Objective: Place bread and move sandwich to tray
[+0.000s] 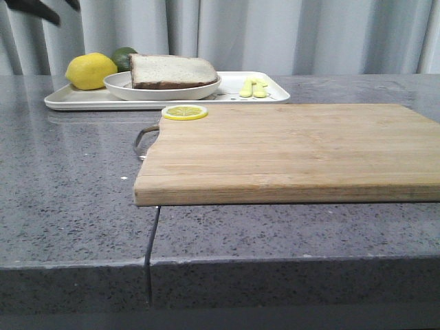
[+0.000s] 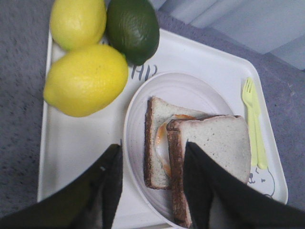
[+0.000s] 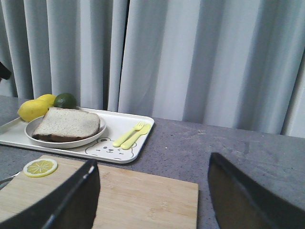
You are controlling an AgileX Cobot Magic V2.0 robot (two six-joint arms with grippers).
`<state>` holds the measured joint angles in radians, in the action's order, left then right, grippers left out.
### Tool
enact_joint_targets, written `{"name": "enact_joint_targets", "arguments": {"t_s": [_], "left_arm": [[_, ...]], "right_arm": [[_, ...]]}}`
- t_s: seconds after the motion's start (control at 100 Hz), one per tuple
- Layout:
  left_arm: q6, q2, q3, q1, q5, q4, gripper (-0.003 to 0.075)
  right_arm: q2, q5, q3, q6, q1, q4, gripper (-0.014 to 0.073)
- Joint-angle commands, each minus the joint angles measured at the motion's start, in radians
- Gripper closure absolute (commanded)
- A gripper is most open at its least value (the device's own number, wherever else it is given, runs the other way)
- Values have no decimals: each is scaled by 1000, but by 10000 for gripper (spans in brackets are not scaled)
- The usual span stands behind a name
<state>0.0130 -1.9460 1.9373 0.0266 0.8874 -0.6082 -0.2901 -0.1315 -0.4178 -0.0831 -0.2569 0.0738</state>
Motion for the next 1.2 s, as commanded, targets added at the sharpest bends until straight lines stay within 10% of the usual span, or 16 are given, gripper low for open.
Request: {"name": "enact_joint_targets", "arguments": {"t_s": [0.0,0.29,0.84,1.19], "left_arm": [[43,140,25,-5,-28,32,437],[163,448,-195,-42,-158,99,438],[256,1159,-1108,-49,-614,104,438],[256,1587,-1451,-49,-654,104,438]], "right_arm": [[-5,87,-25,4,7,-5,105],[-5,87,-25,4,7,-5,105],[-5,87,-25,4,7,-5,105],[-5,28,-25,4,7,-5,105]]}}
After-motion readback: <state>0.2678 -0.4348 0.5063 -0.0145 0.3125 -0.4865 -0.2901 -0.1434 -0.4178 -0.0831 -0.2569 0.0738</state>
